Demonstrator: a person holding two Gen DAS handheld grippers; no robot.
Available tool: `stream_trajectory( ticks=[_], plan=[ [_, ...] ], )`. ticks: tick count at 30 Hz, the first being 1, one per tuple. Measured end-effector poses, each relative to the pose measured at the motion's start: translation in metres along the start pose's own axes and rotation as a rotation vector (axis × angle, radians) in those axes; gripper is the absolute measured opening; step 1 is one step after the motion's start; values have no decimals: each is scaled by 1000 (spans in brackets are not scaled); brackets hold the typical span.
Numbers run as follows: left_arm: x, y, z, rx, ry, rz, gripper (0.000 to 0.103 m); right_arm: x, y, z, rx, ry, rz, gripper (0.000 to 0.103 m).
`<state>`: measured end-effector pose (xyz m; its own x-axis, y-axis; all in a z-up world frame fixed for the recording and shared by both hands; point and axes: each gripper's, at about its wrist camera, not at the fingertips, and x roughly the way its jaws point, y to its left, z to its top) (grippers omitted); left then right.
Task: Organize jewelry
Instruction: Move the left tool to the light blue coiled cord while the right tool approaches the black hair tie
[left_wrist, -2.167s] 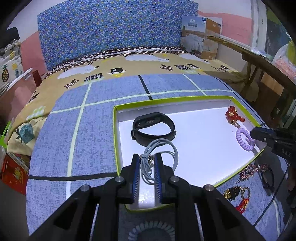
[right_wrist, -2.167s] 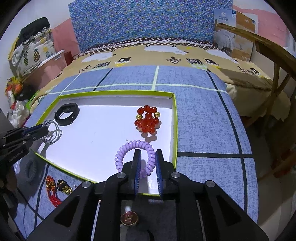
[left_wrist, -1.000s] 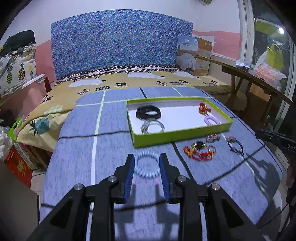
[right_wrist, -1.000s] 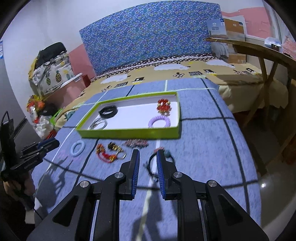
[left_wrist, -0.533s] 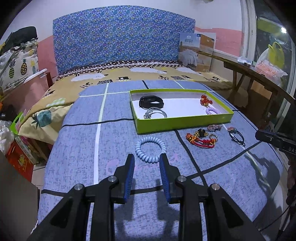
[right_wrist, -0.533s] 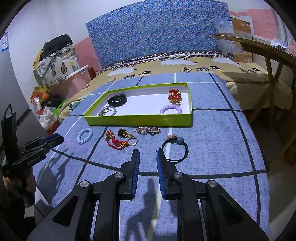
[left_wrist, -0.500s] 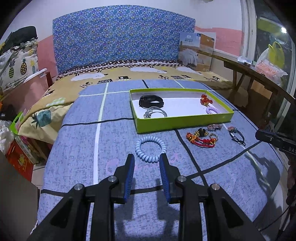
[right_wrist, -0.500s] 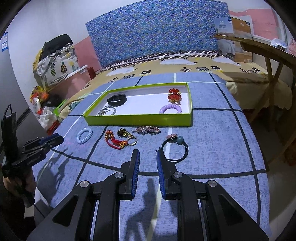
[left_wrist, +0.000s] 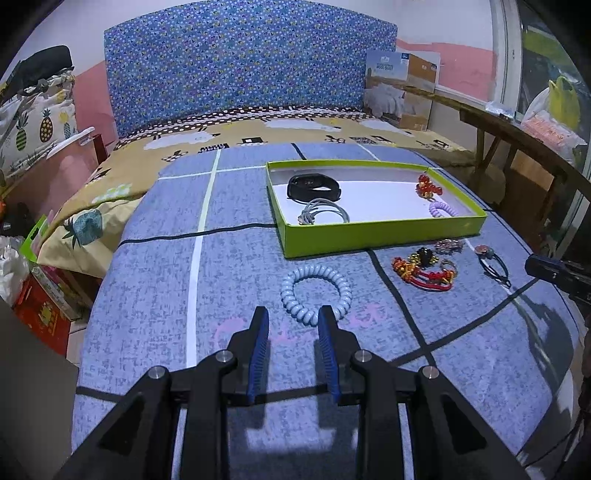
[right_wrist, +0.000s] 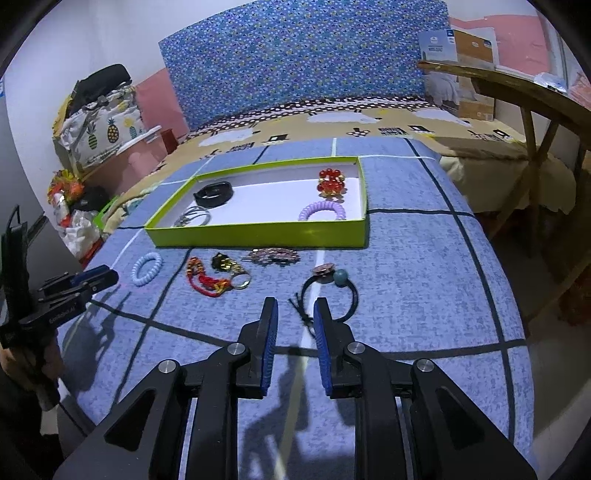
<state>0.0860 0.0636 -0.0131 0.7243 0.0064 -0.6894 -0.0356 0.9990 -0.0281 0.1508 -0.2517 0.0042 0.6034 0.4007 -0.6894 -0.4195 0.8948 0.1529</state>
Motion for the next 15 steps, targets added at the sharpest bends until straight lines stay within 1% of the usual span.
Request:
stream_trajectory(
  ticks=[8,12,15],
  plan=[
    [20,2,10,1,45,9,29,15,-15,7,-12,29,-57,28],
    [32,5,14,-23,91,-14,29,26,-20,10,-27,56,-71,28],
    [37,6,17,-28,108,-1,29,36,-22,14,-39,75,-76,28]
  ],
)
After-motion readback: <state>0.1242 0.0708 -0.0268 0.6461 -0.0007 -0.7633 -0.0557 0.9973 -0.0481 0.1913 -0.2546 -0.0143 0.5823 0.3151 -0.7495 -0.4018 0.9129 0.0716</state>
